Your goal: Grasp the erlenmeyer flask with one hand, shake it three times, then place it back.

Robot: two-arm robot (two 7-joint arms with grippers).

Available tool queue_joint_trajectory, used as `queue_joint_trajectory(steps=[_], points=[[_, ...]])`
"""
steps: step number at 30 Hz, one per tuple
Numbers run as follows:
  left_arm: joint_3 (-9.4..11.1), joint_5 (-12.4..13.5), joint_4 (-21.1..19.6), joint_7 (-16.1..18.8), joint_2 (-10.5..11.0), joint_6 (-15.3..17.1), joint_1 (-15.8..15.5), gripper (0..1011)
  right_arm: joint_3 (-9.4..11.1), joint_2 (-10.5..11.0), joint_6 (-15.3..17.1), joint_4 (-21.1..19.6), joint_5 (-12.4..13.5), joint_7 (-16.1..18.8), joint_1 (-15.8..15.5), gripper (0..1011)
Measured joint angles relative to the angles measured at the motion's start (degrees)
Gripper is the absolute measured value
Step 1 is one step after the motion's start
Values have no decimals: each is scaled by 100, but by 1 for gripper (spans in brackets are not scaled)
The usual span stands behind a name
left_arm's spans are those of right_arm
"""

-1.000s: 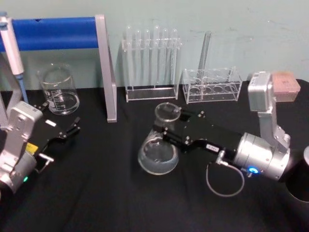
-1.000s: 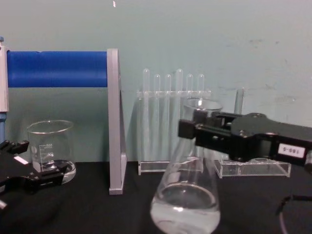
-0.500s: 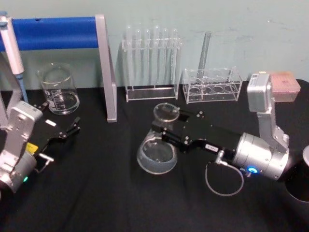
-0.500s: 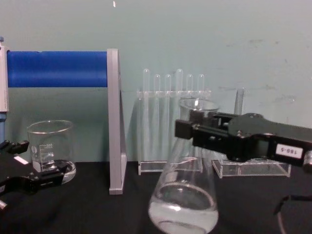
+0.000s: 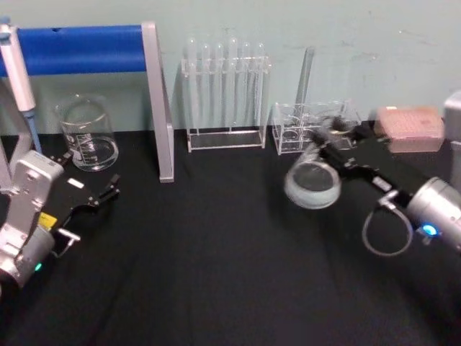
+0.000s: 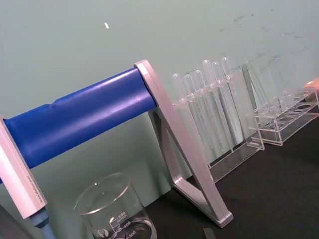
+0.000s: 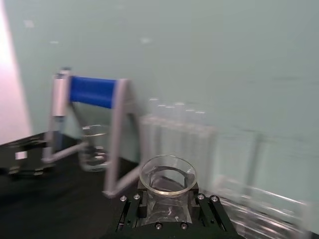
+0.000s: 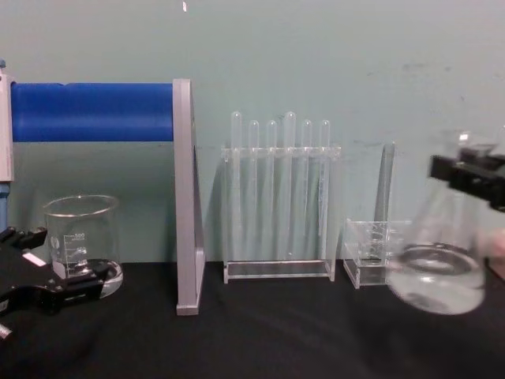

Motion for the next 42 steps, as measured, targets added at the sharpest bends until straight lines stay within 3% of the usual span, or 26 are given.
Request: queue_joint_trajectory(steps=[6,12,20,26,32,35,41,42], points=[[0,0,0,0,0,0,0,1001,458,39,3,-92,-82,-470,-292,449],[0,0,0,0,0,0,0,1001,773,45,36,-181,-156,-705,-506,449],[0,0,0,0,0,0,1,1001,860,-27,74,-203,-216,-621,-550,449],[0,0,0,0,0,0,1,1001,711,-109,114,-203,-249,-310,-462,449],[0,0,0,0,0,0,0,1001,381,-206,165,-203,-274,193,-301,449],[0,0,0,0,0,0,0,1001,105,-232,196,-226,-274,534,-189,449],[0,0,0,0,0,0,1,1001,-332,-227,207,-270,-220,989,-26,449],[0,0,0,0,0,0,1,1001,-332,-227,207,-270,-220,989,-26,449]])
